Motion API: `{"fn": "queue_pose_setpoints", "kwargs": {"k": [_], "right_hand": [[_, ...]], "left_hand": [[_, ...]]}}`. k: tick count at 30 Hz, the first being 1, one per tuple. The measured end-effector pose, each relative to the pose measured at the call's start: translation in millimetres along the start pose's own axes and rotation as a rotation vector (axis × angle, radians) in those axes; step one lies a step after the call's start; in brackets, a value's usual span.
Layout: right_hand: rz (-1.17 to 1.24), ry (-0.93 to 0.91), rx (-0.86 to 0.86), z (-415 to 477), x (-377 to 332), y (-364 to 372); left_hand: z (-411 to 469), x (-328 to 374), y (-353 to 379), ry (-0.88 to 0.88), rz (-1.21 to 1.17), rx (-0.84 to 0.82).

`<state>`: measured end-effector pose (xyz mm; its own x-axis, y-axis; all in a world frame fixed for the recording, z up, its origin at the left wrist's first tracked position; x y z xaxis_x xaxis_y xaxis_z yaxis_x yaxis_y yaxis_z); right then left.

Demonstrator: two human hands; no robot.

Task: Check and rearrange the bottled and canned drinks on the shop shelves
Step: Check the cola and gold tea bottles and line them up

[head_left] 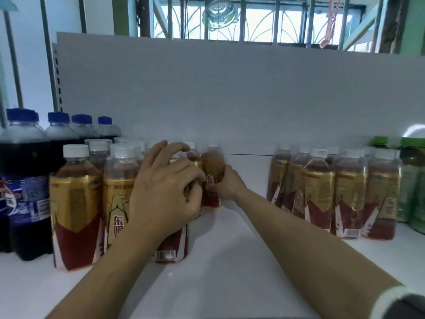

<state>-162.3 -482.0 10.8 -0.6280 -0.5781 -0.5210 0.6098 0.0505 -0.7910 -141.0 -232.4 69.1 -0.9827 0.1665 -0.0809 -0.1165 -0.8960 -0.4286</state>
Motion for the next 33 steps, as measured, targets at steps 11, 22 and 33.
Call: {"fn": "queue_pose_setpoints", "kwargs": {"k": [11, 22, 33], "right_hand": [[-0.608, -0.287, 0.3, -87.8, -37.1, -147.4], [-0.71, -0.088, 0.372, -91.3, 38.8, -191.1], [-0.076, -0.213, 0.459, -103.7, 51.5, -174.4]], "left_hand": [[7.3, 13.7, -1.9, -0.044, 0.117, -0.183], [11.5, 69.4, 93.1, -0.149, -0.43, -0.448], [-25.8, 62.0, 160.0, -0.505, -0.756, -0.752]]}}
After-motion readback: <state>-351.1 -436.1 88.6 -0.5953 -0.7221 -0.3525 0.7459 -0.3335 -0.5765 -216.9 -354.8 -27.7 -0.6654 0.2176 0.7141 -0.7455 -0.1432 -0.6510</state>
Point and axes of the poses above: each hand's wrist, its own z-axis towards the middle knuckle, its own y-axis out of the palm, x = y × z, the point moved 6 cm from there along z, towards the middle knuckle, and after that the axes turned 13 degrees about -z, right-handed, at the moved point
